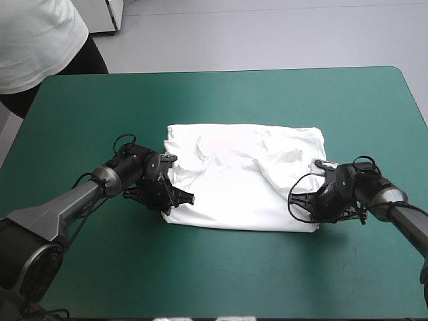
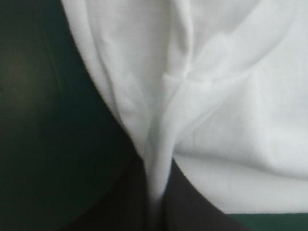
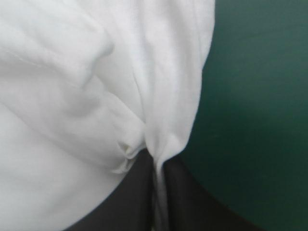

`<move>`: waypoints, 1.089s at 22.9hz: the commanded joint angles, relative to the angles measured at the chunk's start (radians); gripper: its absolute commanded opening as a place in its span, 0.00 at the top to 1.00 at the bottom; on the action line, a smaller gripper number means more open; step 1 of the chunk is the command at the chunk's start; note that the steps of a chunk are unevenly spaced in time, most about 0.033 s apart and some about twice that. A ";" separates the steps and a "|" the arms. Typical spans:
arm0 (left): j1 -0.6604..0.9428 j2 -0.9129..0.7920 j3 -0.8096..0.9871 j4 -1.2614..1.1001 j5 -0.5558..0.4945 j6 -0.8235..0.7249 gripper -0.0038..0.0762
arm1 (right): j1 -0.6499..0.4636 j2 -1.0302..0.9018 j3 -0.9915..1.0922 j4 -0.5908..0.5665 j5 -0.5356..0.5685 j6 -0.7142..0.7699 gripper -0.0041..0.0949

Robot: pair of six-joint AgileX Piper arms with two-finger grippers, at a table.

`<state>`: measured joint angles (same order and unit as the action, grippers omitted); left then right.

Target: Fold the cloth

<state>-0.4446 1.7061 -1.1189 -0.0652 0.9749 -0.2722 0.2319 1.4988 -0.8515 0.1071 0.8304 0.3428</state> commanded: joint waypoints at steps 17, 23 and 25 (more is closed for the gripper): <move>0.020 0.038 -0.611 0.281 0.072 0.006 0.96 | -0.003 0.005 -0.634 -0.156 0.107 -0.032 0.98; 0.032 0.187 -0.808 0.338 0.042 0.006 0.96 | -0.025 0.179 -0.801 -0.177 0.068 -0.023 0.98; 0.043 0.236 -0.863 0.341 0.042 0.006 0.96 | -0.043 0.228 -0.851 -0.173 0.070 -0.023 0.98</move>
<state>-0.4150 1.9405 -1.8843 0.2404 1.0599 -0.2614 0.2169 1.7063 -1.6135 -0.0494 0.9478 0.3179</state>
